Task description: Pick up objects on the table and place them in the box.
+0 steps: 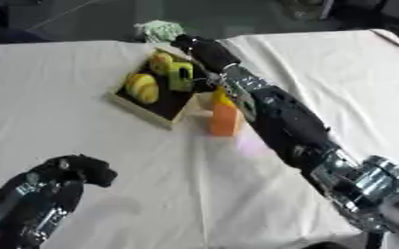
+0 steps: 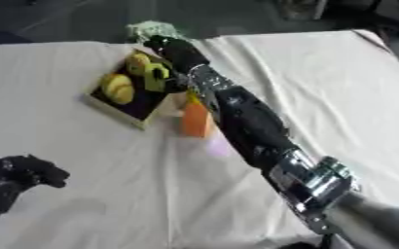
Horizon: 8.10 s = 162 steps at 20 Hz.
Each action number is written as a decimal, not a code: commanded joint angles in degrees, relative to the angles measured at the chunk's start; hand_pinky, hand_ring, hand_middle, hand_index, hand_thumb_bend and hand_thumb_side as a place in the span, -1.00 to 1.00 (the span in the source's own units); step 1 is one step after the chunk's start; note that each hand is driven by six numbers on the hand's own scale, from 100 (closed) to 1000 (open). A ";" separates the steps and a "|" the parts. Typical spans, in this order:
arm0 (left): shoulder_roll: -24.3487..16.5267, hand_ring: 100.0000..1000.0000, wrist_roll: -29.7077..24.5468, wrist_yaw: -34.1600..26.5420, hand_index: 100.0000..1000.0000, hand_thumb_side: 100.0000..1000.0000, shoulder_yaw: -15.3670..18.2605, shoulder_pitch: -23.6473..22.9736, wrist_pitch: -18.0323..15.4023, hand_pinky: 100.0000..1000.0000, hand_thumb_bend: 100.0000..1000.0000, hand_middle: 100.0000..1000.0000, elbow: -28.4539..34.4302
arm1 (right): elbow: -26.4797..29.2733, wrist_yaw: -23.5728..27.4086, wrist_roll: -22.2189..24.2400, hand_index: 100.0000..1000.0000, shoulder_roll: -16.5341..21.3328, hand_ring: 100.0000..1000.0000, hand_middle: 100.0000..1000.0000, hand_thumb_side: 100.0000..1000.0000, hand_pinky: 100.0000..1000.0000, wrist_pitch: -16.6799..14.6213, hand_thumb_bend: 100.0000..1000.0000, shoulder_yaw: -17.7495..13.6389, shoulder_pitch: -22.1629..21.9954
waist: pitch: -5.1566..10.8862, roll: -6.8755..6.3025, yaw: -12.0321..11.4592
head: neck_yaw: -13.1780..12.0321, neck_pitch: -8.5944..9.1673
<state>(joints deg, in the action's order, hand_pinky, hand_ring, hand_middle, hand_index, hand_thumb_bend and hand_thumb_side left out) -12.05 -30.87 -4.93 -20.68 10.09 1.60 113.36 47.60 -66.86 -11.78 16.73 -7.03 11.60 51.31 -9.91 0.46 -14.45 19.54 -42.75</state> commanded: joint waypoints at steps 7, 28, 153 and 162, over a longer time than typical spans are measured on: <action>-0.12 0.46 0.20 -0.05 0.52 0.23 0.21 0.28 0.01 0.44 -1.00 0.17 1.23 | 6.86 4.66 1.90 0.91 4.11 0.71 0.83 -0.87 0.47 -1.39 -1.00 0.91 0.34 | 0.91 0.03 0.80 | -0.52 0.64; -0.92 0.46 0.83 0.49 0.52 0.22 0.71 -0.19 0.06 0.44 -1.00 0.16 1.23 | 37.08 30.71 50.09 0.99 19.49 0.77 0.87 -0.15 0.57 -18.44 -1.00 2.27 -9.55 | 1.38 0.96 2.30 | -1.64 0.54; -0.55 0.44 0.93 0.20 0.52 0.22 0.83 -0.14 -0.05 0.43 -1.00 0.16 1.23 | 26.36 15.14 41.04 0.98 11.83 0.67 0.86 -0.02 0.36 -25.85 -1.00 4.96 -4.29 | 1.40 0.55 1.63 | -0.89 1.34; -0.76 0.44 1.14 0.31 0.52 0.22 0.96 -0.23 -0.14 0.43 -1.00 0.16 1.23 | 30.59 19.03 54.46 0.97 16.51 0.72 0.88 0.45 0.42 -22.58 -1.00 2.99 -8.16 | 1.53 0.64 2.22 | -1.23 1.38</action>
<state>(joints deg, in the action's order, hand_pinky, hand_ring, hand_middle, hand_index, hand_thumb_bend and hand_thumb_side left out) -12.10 -29.97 -4.52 -20.23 9.60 1.53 113.36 77.08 -47.55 39.60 31.24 -27.85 15.54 42.33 -9.36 1.18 -12.28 18.41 -42.02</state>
